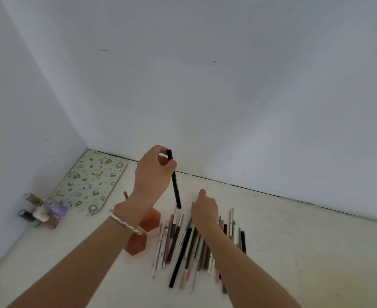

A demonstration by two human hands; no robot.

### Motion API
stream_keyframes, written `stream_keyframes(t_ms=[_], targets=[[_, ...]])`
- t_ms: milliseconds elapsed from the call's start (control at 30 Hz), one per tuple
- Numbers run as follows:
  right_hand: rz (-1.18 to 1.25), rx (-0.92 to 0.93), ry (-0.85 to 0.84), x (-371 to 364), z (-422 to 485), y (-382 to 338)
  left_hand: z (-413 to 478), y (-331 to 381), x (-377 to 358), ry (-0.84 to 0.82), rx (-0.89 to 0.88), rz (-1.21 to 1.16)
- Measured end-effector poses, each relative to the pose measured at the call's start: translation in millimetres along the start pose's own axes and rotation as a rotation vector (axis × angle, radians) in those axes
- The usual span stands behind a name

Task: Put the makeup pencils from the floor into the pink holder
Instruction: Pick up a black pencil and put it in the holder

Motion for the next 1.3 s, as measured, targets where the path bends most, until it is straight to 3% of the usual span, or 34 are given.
stream_keyframes(t_ms=[133,267,400,533,733,900,1033,1167,1300], targets=[[0.362,-0.029,0.012,18.3,-2.1,-5.0,-4.8,8.3,31.0,0.093,-0.019,-0.166],[0.823,-0.013,0.263,96.5,-16.4,-1.4,-8.9,13.4,88.6,0.243,-0.091,-0.263],[1.121,0.149,0.431,151.5,-57.7,-19.6,-27.4,5.7,142.5,0.384,-0.201,-0.159],[1.276,0.268,0.409,153.1,-104.3,-51.7,-51.1,-27.2,147.2,0.394,-0.216,-0.016],[1.138,0.392,0.371,118.4,-149.3,-87.6,-76.0,-81.6,99.4,0.083,-0.219,0.152],[0.788,0.524,0.293,82.3,-163.2,-113.9,-78.3,-76.2,133.0,0.272,-0.215,0.055],[0.485,0.675,0.359,65.0,-177.3,-123.3,-73.8,-43.2,134.9,0.306,-0.232,-0.017],[0.714,0.463,0.486,102.2,-156.9,-71.8,-78.4,-3.2,92.6,0.196,-0.275,-0.088],[0.931,0.185,0.489,140.0,-116.8,1.4,-73.5,9.0,0.5,-0.101,-0.232,0.049]])
Point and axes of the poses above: each hand's wrist, its own z-axis towards the middle knuckle, its own x-axis out of the back of the hand, y = z × x, the point moved 10 cm from there along z, towards the middle knuckle, and after that the axes turned 9 degrees about -x, right-handed, at the moved point
